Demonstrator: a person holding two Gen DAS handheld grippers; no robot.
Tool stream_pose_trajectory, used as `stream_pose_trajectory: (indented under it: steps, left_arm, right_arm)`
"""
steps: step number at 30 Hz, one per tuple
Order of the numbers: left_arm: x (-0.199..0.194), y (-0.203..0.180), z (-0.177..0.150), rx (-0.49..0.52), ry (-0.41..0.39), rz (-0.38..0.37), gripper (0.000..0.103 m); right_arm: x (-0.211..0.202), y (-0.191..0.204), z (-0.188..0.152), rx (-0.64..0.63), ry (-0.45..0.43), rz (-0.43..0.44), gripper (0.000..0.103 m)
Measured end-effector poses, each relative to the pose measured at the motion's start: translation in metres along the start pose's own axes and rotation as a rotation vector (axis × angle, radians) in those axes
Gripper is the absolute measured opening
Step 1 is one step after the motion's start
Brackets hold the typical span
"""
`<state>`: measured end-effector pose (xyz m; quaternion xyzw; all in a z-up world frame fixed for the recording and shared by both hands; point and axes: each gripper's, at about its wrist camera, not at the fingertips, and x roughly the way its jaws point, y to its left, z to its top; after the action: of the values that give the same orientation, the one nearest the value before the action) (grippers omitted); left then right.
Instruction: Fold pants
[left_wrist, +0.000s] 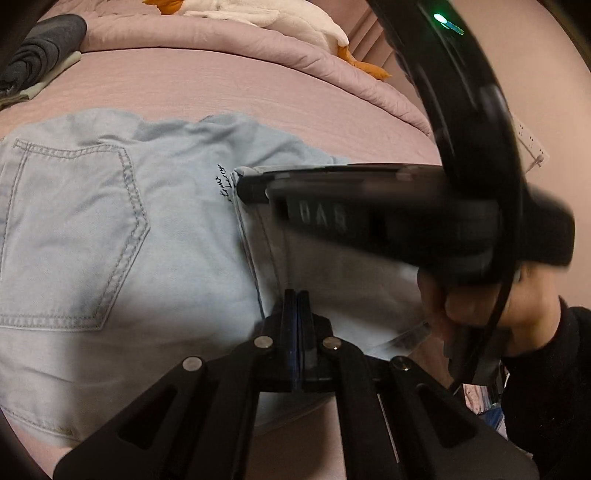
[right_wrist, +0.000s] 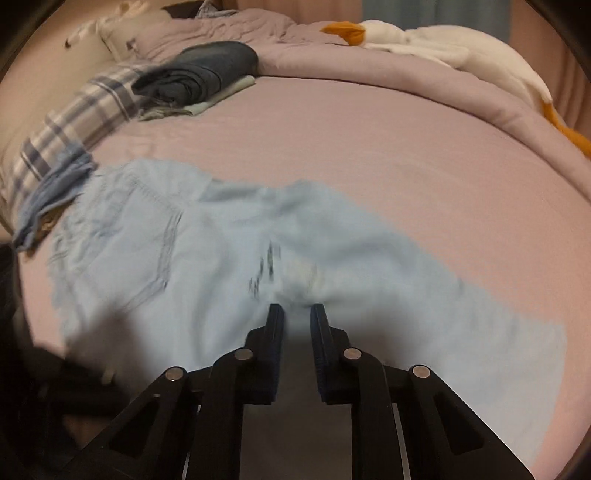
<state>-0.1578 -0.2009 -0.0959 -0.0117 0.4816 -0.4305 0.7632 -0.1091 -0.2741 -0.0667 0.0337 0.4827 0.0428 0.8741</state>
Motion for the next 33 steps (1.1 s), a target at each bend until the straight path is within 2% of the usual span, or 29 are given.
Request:
stream_pose_trajectory:
  steps: [4,7,9,12,17,21,23,26,29,32,33]
  left_arm:
    - [-0.001,0.001,-0.001,-0.004,-0.001,-0.015,0.002]
    - [-0.003,0.001,-0.002,-0.006,0.002,-0.013,0.002]
    - [-0.003,0.002,-0.001,-0.014,0.008,-0.015,0.003]
    - [-0.002,0.003,0.001,-0.019,0.012,-0.019,0.003]
    - [0.000,0.003,0.004,-0.019,0.013,-0.018,0.003]
    - [0.002,0.004,0.009,-0.025,0.022,-0.021,0.003]
    - [-0.003,0.004,0.008,-0.024,0.022,-0.012,0.004]
    - [-0.019,0.012,0.003,-0.031,0.014,0.047,0.006]
    - [-0.052,0.033,-0.012,-0.101,-0.027,0.024,0.010]
    - [-0.089,0.053,-0.031,-0.175,-0.088,0.003,0.024]
    - [-0.102,0.062,-0.038,-0.222,-0.112,-0.011,0.033]
  right_arm:
    - [-0.001,-0.006,0.003,0.040,0.014,0.035,0.018]
    - [-0.015,-0.022,-0.005,0.136,-0.025,0.093,0.018]
    - [-0.036,-0.030,-0.014,0.180,-0.079,0.101,0.018]
    - [-0.067,-0.037,-0.036,0.176,-0.120,0.025,0.018]
    - [-0.103,-0.059,-0.096,0.182,-0.094,-0.157,0.018]
    - [-0.103,-0.072,-0.143,0.227,-0.021,-0.201,0.018]
    - [-0.106,-0.069,-0.151,0.224,-0.050,-0.195,0.018]
    - [-0.113,-0.071,-0.145,0.252,-0.037,-0.207,0.018]
    - [-0.116,-0.059,-0.131,0.235,-0.074,-0.178,0.018]
    - [-0.112,-0.043,-0.118,0.205,-0.097,-0.149,0.019]
    - [-0.108,-0.037,-0.112,0.200,-0.107,-0.128,0.019]
